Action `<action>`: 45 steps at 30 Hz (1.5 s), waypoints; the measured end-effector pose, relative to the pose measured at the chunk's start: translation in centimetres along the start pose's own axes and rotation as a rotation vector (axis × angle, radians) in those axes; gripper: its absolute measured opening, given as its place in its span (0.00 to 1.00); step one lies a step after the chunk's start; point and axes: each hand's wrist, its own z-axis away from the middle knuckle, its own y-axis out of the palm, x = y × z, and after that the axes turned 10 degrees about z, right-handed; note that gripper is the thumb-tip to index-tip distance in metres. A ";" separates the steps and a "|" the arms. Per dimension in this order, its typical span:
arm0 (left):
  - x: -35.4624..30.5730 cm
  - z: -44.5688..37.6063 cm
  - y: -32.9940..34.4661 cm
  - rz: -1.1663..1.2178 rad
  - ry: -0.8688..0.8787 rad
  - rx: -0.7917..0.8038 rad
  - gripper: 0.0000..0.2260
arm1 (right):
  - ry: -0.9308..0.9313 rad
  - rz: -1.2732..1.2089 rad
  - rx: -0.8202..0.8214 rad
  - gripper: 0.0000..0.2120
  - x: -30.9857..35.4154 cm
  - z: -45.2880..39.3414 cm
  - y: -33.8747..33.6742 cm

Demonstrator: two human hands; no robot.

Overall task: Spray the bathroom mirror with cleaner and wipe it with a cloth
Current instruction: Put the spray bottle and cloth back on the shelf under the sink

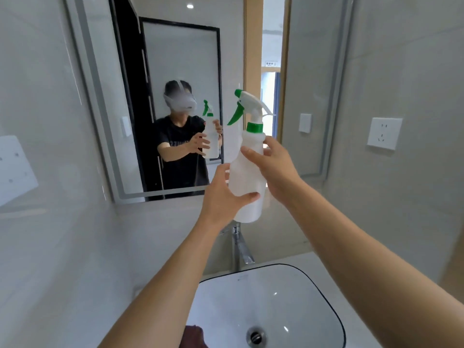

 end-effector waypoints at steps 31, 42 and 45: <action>3.4 27.0 21.7 0.548 -0.214 1.029 0.30 | 0.584 0.126 -0.769 0.26 -10.7 38.3 -15.4; 13.6 40.8 30.3 0.416 -0.281 1.109 0.31 | 0.685 0.063 -0.941 0.29 -22.9 50.7 -17.6; 18.0 43.5 32.2 0.427 -0.320 1.122 0.31 | 0.723 0.074 -0.964 0.27 -28.1 53.0 -17.8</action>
